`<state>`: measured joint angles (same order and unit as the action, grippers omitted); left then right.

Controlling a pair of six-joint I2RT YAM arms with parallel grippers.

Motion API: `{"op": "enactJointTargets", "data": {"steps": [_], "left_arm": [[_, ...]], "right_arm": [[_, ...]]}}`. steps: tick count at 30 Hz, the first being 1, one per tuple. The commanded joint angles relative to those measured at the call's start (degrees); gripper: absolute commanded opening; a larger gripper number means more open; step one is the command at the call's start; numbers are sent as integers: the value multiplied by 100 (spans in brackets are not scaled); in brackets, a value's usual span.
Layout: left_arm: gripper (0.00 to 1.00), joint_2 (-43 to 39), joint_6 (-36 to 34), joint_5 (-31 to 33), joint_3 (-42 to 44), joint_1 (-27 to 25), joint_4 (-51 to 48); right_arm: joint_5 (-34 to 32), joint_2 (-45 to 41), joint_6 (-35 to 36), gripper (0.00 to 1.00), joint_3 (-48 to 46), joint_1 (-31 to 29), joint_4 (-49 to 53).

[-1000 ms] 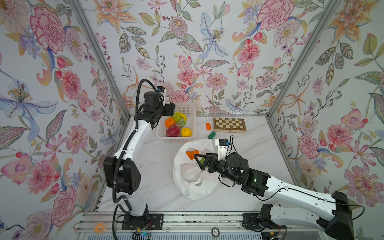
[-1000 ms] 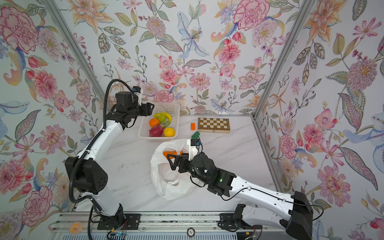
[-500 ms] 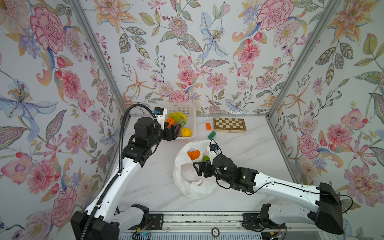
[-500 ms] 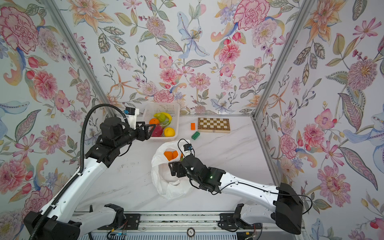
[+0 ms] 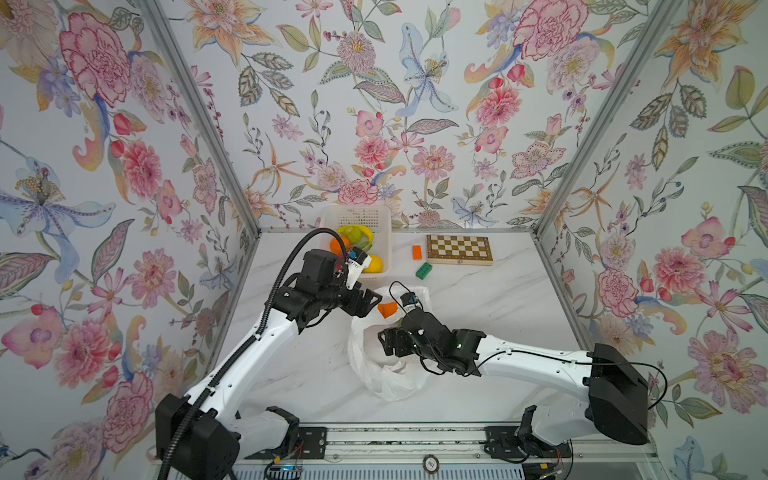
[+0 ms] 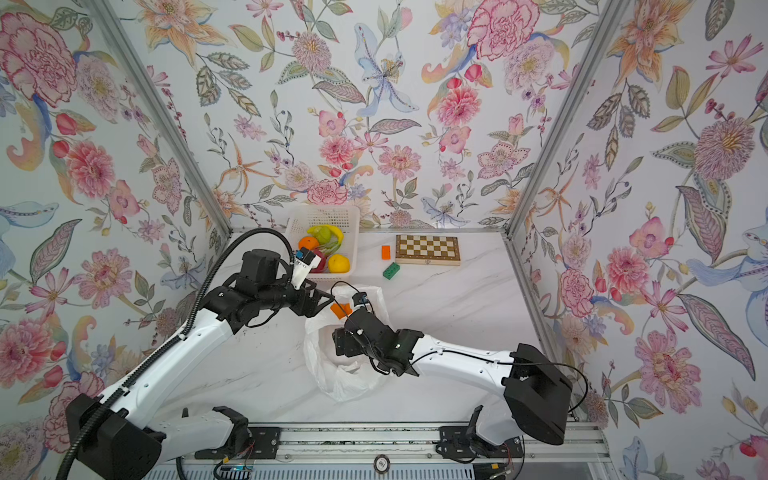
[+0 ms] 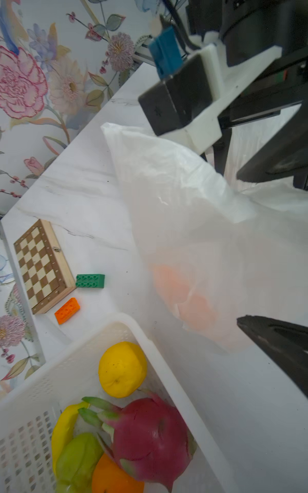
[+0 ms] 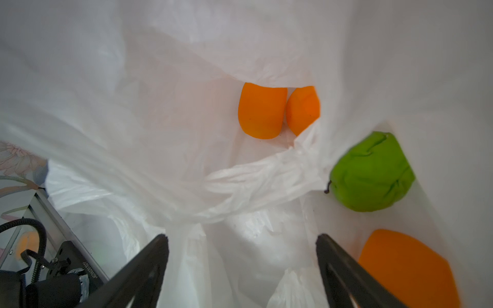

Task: Untie the knot of the plastic bag and take out the fruit
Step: 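Return the left gripper to the bag rim while the right reaches into the bag, then hold the bag rim with the left gripper while the right grasps the green pear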

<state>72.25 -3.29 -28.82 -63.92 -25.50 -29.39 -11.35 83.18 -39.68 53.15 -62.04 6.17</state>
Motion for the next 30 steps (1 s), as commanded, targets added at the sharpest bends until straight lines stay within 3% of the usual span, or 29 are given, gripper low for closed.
{"op": "enactJointTargets", "data": {"steps": [1, 5, 11, 19, 23, 30], "left_arm": [[75, 151, -133, -378, 53, -81, 44], [55, 348, -7, -623, 104, -163, 336], [32, 413, 415, 194, -2, -243, 437], [10, 193, 869, 464, 234, -385, 1283], [13, 123, 1121, 552, 344, -405, 1676], [15, 183, 1659, 1071, 388, -429, 1991]], "right_arm": [[47, 55, 32, 89, -14, 58, -24], [-368, 135, 181, 90, -202, 180, 6], [-676, 116, 385, 90, -408, 508, 85], [-699, 217, 721, 94, -447, 594, 5], [-789, 355, 861, 99, -333, 598, -9], [-901, 959, 1434, 99, 188, 606, 85]]}}
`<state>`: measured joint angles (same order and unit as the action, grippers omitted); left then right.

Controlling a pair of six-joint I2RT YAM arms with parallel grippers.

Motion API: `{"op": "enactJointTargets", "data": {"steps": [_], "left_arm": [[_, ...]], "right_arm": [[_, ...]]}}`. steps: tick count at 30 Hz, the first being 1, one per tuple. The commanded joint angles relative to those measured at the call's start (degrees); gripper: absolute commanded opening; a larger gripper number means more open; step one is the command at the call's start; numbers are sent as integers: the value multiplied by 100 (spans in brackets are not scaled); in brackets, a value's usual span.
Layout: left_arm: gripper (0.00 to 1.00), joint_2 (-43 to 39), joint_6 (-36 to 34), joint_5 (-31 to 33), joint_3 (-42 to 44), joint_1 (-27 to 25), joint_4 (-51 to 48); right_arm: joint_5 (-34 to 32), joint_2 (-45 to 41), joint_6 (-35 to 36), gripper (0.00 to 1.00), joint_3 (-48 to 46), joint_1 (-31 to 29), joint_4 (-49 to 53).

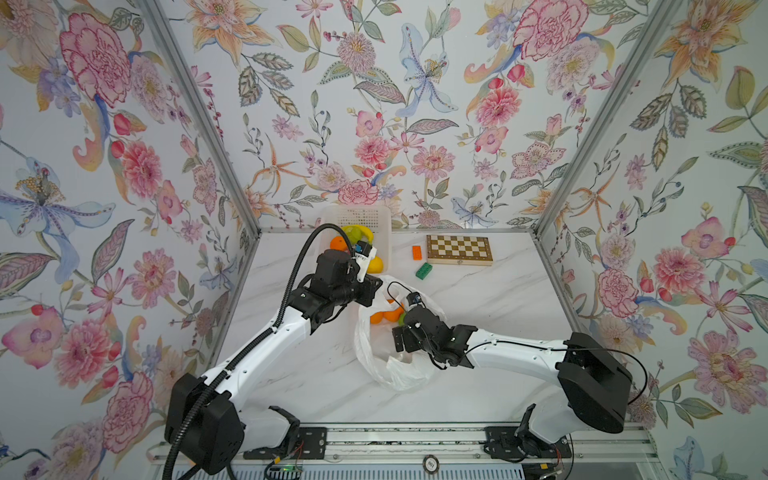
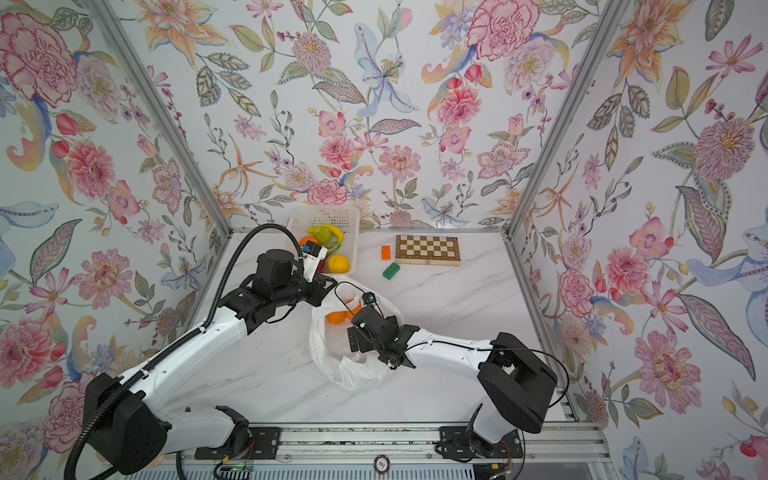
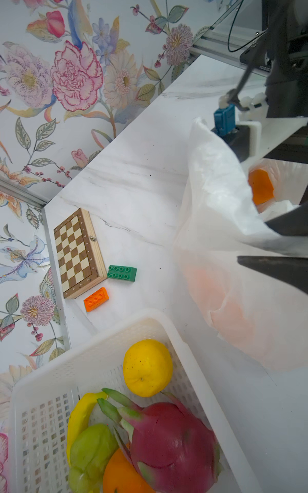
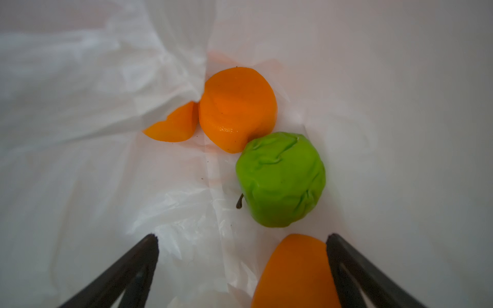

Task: Untie the knot of the plastic bag and take out the fruit
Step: 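Hold the bag rim with the left gripper while the right grasps the green pear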

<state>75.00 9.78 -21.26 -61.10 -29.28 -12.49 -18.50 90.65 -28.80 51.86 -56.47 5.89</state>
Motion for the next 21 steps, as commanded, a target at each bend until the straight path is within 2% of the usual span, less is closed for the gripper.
{"op": "enactJointTargets", "data": {"steps": [1, 6, 14, 21], "left_arm": [[16, -83, 366, 315, 111, -61, 310], [17, -82, 411, 403, 227, -71, 373], [17, -100, 438, 463, 370, -72, 414], [17, -76, 411, 517, 408, -74, 414]], "right_arm": [[-271, 323, 364, 99, 407, 61, 163], [-504, 806, 357, 99, 737, 183, 201], [-251, 1577, 375, 99, 1228, 444, 281], [16, 1951, 371, 86, 1395, 461, 290]]}}
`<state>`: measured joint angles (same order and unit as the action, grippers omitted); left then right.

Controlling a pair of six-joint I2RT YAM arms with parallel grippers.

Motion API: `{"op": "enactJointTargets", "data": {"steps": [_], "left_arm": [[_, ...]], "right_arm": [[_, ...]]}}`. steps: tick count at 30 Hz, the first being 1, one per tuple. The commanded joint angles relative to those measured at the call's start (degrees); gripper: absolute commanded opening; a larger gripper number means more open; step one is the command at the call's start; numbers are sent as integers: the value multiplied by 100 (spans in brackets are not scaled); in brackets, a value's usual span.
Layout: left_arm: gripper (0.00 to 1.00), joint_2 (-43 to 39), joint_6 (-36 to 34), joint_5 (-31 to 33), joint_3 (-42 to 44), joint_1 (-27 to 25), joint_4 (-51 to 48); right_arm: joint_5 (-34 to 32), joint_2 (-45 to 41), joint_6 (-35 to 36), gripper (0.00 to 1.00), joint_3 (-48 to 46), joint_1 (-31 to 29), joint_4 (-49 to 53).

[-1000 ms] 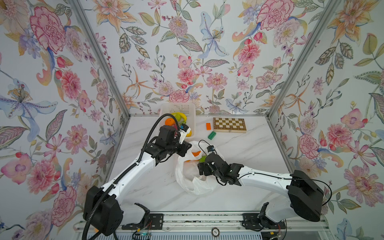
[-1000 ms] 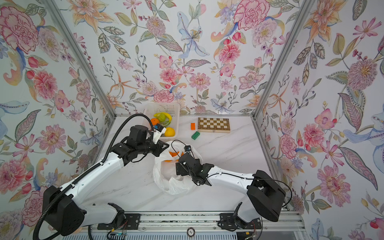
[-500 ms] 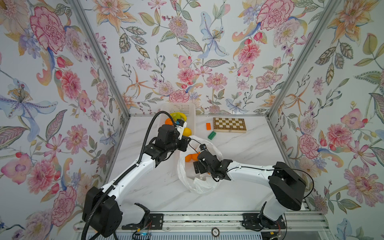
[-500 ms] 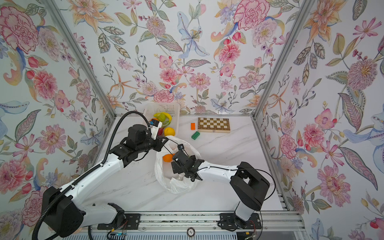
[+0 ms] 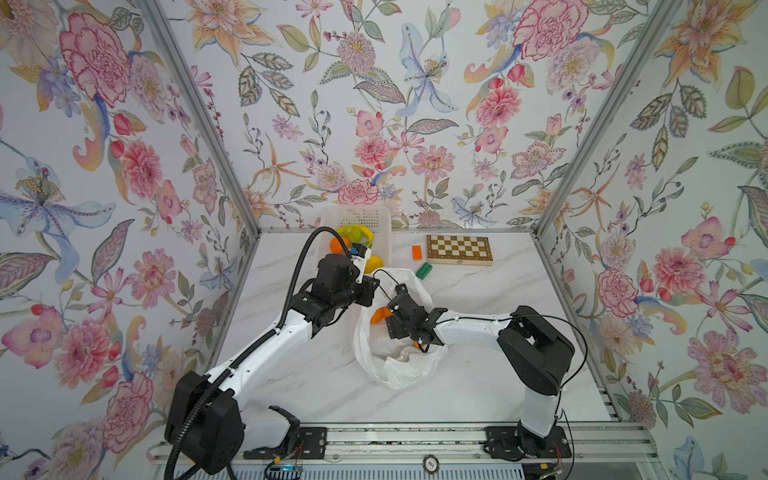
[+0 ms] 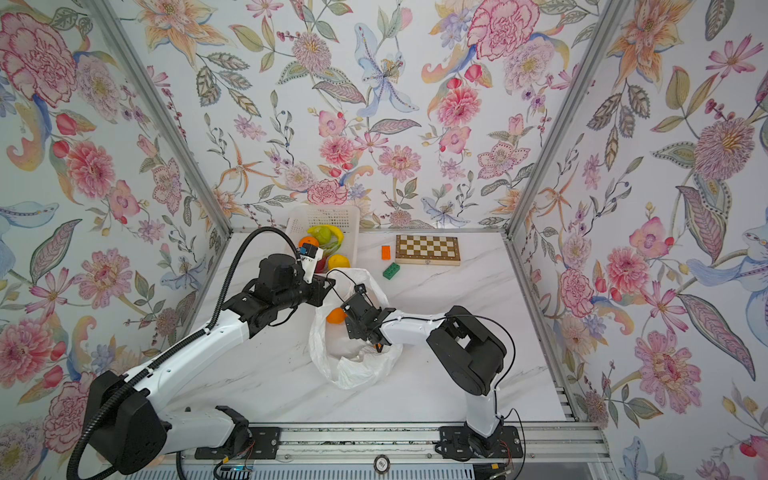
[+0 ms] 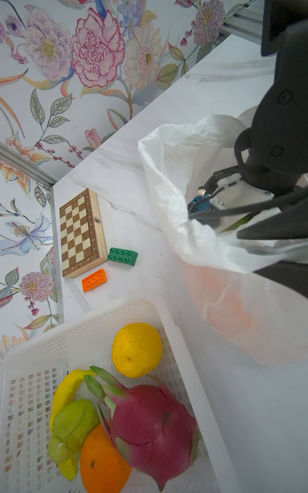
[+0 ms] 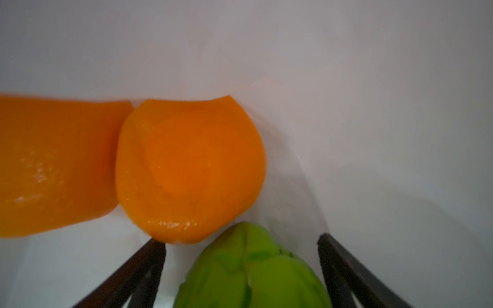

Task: Untie the knot of the plastic bag and take out the fruit
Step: 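Hold the bag rim with the left gripper while the right grasps the green pear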

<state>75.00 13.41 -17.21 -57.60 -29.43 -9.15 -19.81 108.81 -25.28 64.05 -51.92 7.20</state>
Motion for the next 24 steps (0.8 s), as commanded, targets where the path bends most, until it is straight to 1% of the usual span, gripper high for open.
{"op": "enactJointTargets", "data": {"steps": [1, 4, 8, 11, 18, 24], "left_arm": [[17, -73, 48, 113, 63, -60, 80], [17, -65, 43, 113, 83, -55, 80], [17, -65, 30, 152, 91, -67, 85], [17, -49, 46, 158, 91, -62, 114], [17, 6, 69, 148, 56, -54, 125], [17, 22, 72, 243, 23, -56, 124]], "right_arm": [[177, 149, 11, 82, 190, 8, 163], [219, 102, -35, 70, 160, 0, 152], [250, -64, -40, 61, 82, -26, 108], [261, -263, -29, 58, 0, -114, 82], [180, -777, -56, 56, -306, -352, -46], [298, -1228, -159, 53, -665, -560, -268]]}}
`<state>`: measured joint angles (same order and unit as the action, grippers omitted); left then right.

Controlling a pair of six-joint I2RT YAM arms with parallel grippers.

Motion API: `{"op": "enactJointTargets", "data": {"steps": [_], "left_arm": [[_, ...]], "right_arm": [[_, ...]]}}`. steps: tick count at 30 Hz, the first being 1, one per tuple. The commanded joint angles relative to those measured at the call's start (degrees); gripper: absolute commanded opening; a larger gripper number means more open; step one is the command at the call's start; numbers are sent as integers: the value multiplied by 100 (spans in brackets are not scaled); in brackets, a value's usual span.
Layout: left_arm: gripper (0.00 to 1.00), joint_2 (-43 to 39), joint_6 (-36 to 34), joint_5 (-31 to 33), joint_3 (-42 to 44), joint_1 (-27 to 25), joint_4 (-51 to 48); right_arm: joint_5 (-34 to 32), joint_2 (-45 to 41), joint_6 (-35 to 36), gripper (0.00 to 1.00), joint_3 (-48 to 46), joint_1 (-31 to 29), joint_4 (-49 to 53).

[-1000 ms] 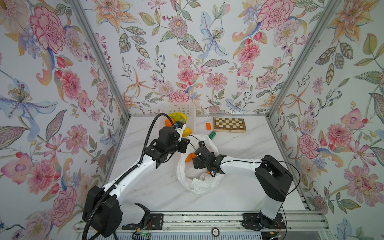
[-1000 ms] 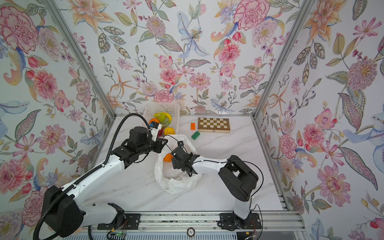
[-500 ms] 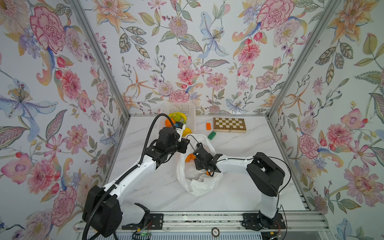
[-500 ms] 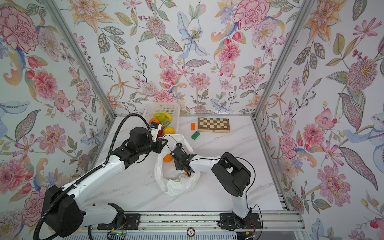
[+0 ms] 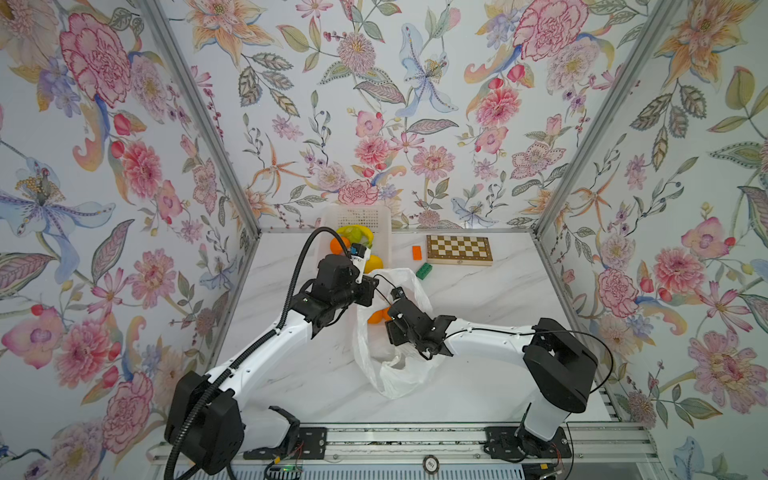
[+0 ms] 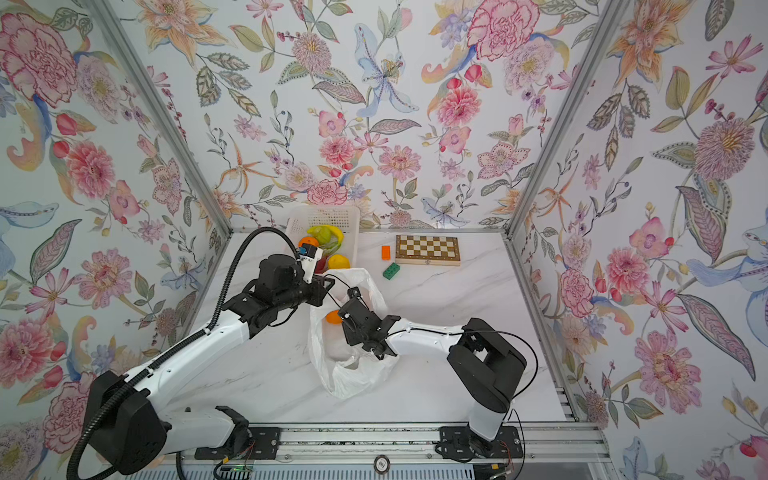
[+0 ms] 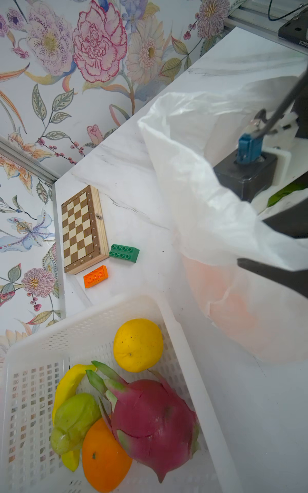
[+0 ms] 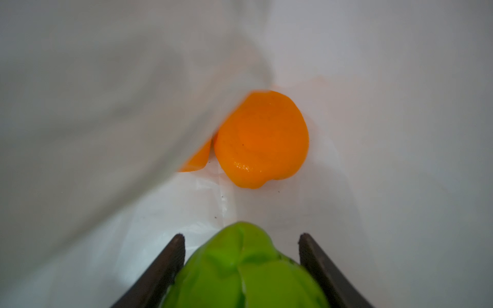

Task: Untie the knot of the plastic bag and take out the fruit
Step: 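Hold the bag rim with the left gripper while the right grasps the green pear, then lift the green pear out with the right gripper toward the left gripper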

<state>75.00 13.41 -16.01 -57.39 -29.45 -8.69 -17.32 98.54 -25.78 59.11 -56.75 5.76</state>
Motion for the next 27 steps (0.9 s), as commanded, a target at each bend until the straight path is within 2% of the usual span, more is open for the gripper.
{"op": "enactJointTargets", "data": {"steps": [1, 10, 15, 20, 27], "left_arm": [[17, 38, 72, 116, -13, -56, 78], [19, 27, 96, 166, -23, -58, 53], [29, 17, 70, 237, -44, -61, 35], [36, -89, 74, 240, -36, -61, 77], [55, -320, -18, 240, 131, -62, 245]], "right_arm": [[92, -278, -125, 53, -239, -118, -180], [591, -987, -335, 51, -598, -296, -443], [930, -1457, -434, 50, -768, -290, -952], [965, -1877, -507, 50, -743, -274, -1085], [1232, -2478, -1112, 50, -845, -4, -1595]]}}
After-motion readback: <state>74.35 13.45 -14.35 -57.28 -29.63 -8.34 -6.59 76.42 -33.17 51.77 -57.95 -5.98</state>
